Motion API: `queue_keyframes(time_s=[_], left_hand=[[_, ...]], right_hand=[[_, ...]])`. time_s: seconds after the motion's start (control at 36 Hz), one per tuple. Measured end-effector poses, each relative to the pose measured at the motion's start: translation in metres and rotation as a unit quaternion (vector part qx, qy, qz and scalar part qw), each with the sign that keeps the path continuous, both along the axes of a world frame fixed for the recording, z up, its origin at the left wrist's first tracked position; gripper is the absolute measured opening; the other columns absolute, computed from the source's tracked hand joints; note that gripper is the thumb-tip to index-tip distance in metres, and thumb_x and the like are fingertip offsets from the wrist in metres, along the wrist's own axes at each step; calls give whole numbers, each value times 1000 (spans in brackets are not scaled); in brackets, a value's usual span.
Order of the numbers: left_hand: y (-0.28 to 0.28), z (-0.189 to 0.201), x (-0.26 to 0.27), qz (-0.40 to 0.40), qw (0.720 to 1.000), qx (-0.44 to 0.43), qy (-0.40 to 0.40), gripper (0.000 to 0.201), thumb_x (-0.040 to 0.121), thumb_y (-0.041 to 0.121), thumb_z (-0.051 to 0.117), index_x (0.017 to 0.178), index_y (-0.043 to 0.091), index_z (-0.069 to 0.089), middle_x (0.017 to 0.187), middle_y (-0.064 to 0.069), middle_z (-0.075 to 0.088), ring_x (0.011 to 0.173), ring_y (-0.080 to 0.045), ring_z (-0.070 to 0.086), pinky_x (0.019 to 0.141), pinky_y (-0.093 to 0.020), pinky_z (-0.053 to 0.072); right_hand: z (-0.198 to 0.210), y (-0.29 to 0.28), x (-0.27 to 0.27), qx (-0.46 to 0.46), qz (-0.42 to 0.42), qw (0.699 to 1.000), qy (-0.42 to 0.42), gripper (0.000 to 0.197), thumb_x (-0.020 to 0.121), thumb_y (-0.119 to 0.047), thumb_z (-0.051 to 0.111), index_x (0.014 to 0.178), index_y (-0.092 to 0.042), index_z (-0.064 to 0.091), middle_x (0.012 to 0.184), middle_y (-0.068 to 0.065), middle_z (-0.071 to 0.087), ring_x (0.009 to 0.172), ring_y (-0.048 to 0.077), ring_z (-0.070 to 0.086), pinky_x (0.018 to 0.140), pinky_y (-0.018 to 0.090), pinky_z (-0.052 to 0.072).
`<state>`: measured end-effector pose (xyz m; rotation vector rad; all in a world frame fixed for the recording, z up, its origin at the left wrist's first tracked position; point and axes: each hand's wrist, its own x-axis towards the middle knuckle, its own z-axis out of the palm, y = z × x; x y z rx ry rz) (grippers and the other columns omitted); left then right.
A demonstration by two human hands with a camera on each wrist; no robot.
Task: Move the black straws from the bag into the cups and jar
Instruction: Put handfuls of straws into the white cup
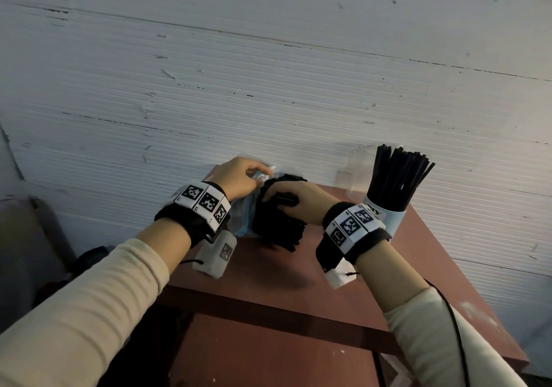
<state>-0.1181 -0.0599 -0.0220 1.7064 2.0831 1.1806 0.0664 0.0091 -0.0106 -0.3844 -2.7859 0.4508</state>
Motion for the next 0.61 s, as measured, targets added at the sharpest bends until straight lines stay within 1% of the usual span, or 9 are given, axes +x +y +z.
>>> queue_keyframes(time_s=[0.03,0.11,0.17,0.22,0.31,0.36,0.5,0.56,0.61], left_hand=[[0,0,1,-2,1000,3,-3,27,86,24,72,86,50,66,120,15,67,114,-7,60,106,-37,44],[1,1,2,-8,1000,13,-13,27,87,21,70,89,48,67,123,16,65,113,-5,60,106,-35,44],[0,1,2,-9,1000,14,-14,26,88,22,69,91,48,68,123,19,64,113,-4,60,105,-35,45],[0,0,2,-6,1000,10,-9,21,86,32,68,92,52,68,123,22,63,114,-3,59,105,-36,45],[0,-5,0,2,1000,2,1,20,80,48,64,97,60,64,122,22,63,115,-2,58,103,-37,47],[0,-5,2,6,1000,-3,2,21,80,49,62,97,60,63,122,22,63,114,-3,58,102,-36,47],[1,-5,6,9,1000,-13,20,32,65,64,50,95,66,59,122,21,62,112,-3,59,100,-36,48],[-2,0,11,6,1000,-12,16,23,76,53,60,98,58,65,121,17,64,111,-4,60,101,-36,48],[-2,1,13,4,1000,-3,9,18,87,33,67,101,45,70,121,12,65,112,-8,59,102,-35,47]], right_hand=[[1,1,2,-9,-2,1000,9,36,85,2,58,114,-17,68,118,-2,64,102,6,53,88,1,35],[5,4,8,-50,-20,998,32,35,87,-6,63,116,-26,69,118,-8,65,104,3,56,93,12,42],[4,7,11,-77,-34,995,52,35,88,-10,67,117,-29,69,114,-12,66,104,1,58,91,10,43],[3,11,14,-101,-46,992,65,34,87,-15,69,117,-29,68,107,-17,66,99,-1,60,88,9,42],[0,14,20,-145,-53,985,80,32,87,-16,69,117,-28,69,92,-21,67,81,2,65,80,12,46],[-1,15,24,-155,-55,982,88,31,88,-16,68,117,-27,69,96,-17,68,83,5,67,79,11,48],[-3,15,24,-150,-58,982,103,30,88,-17,68,117,-26,68,109,-11,67,96,3,63,85,12,47],[-4,15,21,-144,-57,983,101,38,87,-21,69,123,-30,63,115,-12,65,103,3,61,88,10,44],[-4,15,18,-127,-68,984,104,44,87,-23,69,128,-30,59,121,-11,63,108,2,57,92,12,40]])
